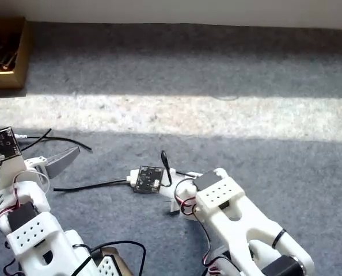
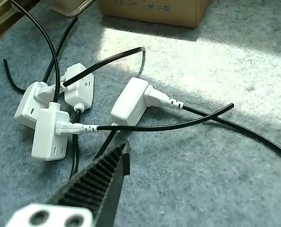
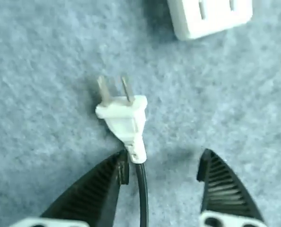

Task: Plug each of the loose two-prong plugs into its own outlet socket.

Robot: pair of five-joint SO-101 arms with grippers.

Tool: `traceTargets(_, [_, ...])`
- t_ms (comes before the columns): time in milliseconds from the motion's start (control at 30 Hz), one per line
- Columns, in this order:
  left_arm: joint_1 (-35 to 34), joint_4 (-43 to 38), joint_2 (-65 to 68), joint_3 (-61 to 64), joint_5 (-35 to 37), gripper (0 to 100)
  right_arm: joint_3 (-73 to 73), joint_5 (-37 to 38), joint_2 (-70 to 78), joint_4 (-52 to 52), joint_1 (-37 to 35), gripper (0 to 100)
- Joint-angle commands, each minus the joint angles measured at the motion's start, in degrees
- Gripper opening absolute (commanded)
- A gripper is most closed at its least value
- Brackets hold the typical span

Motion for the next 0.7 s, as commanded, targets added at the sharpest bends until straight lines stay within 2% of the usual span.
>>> traceTargets(0, [-0.8,-0.9,-0.5,-0.3,-0.2,67,-1.8,-0.8,-0.2,-0.6,-1.2,9.1])
traceTargets(333, [-2.7,-1.1,-0.6,-0.4,-0.2,67,1.0,-0.9,-0.2,0.7,-1.2,7.3])
traceTargets(567, [-2.6,-0.9,-0.6,-0.4,-0.2,67,4.9,-1.1,-0.2,-3.6,-1.5,7.4])
traceTargets(667, [-2.6,-0.9,-0.6,-0.4,-1.1,67,4.9,-1.4,-0.2,-3.6,-2.0,11.0])
